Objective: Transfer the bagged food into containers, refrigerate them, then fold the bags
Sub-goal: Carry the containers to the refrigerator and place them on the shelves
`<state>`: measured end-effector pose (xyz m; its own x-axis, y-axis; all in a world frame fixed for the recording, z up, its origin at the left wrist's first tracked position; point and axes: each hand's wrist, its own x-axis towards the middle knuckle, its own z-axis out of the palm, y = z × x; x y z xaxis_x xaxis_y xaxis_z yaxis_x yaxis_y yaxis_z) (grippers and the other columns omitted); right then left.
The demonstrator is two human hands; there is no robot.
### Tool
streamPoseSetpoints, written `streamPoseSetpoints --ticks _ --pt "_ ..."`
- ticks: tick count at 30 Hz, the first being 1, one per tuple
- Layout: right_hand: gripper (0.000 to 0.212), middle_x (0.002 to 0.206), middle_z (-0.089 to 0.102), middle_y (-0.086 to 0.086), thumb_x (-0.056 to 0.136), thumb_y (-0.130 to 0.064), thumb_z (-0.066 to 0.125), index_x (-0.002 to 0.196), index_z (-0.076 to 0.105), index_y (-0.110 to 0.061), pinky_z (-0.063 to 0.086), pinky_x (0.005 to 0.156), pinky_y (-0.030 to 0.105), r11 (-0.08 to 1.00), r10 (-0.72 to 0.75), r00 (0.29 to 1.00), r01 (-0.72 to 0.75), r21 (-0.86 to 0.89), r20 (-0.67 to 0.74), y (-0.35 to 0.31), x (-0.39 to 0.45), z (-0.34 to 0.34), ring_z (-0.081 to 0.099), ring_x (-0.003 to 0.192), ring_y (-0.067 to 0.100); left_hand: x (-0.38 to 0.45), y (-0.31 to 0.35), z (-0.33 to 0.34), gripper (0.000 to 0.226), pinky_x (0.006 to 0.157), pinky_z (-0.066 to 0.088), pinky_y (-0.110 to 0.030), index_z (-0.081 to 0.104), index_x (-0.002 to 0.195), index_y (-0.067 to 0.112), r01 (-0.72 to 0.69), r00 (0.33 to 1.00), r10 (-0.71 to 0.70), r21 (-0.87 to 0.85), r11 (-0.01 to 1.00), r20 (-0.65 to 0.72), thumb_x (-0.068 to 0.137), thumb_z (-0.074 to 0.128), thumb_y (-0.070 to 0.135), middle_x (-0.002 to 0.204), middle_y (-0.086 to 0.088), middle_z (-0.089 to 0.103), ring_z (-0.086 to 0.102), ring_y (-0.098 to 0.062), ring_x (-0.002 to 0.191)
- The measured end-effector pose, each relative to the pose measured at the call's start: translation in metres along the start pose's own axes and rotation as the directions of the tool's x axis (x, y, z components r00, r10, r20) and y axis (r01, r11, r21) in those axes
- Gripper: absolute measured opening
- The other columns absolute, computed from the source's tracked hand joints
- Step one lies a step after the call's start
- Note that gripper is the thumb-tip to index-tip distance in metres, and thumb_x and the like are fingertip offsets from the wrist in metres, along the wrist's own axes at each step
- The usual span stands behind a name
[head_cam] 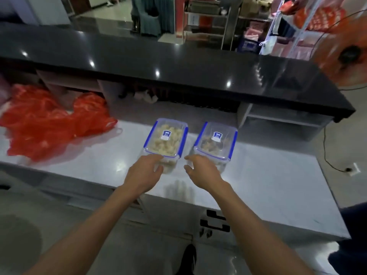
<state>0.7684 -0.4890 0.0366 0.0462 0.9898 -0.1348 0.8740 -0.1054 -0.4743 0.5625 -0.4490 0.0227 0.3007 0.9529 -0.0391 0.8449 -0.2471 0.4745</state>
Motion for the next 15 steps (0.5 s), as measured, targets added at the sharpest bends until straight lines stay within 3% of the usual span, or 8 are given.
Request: streamPoseSetpoints --ticks 6,9,15 --pt "0.031 0.124 0.067 0.007 0.097 -0.024 0.055 0.125 0.064 -0.016 0.048 0.087 0.036 0.996 0.003 1.000 -0.002 0.086 -0.012 0.006 0.075 -0.004 0.062 0.108 0.027 0.056 -0.015 -0.002 0.040 0.098 0.046 -0.034 0.056 0.139 0.026 0.106 0.993 -0.107 -0.020 0.994 -0.047 0.099 0.058 0.033 0.143 0.005 0.056 0.050 -0.017 0.128" --pt "0.028 0.123 0.066 0.007 0.096 -0.021 0.055 0.121 0.065 -0.011 0.048 0.089 0.038 0.996 0.005 1.000 -0.006 0.087 0.010 0.008 0.099 0.001 0.060 0.110 0.027 0.077 -0.021 -0.003 0.040 0.096 0.045 -0.034 0.057 0.138 0.026 0.119 0.992 -0.119 0.008 0.993 -0.043 0.098 0.057 0.032 0.142 0.007 0.056 0.050 -0.016 0.126" --pt "0.044 0.143 0.052 0.007 0.096 -0.015 0.054 0.140 0.051 -0.013 0.045 0.100 0.038 0.983 0.042 0.999 -0.039 0.178 -0.012 0.005 0.137 0.008 0.051 0.127 0.027 0.120 -0.038 -0.001 0.044 0.098 0.044 -0.033 0.056 0.140 0.023 0.175 0.984 -0.176 -0.062 0.983 -0.009 0.097 0.058 0.028 0.144 0.005 0.054 0.051 -0.018 0.127"
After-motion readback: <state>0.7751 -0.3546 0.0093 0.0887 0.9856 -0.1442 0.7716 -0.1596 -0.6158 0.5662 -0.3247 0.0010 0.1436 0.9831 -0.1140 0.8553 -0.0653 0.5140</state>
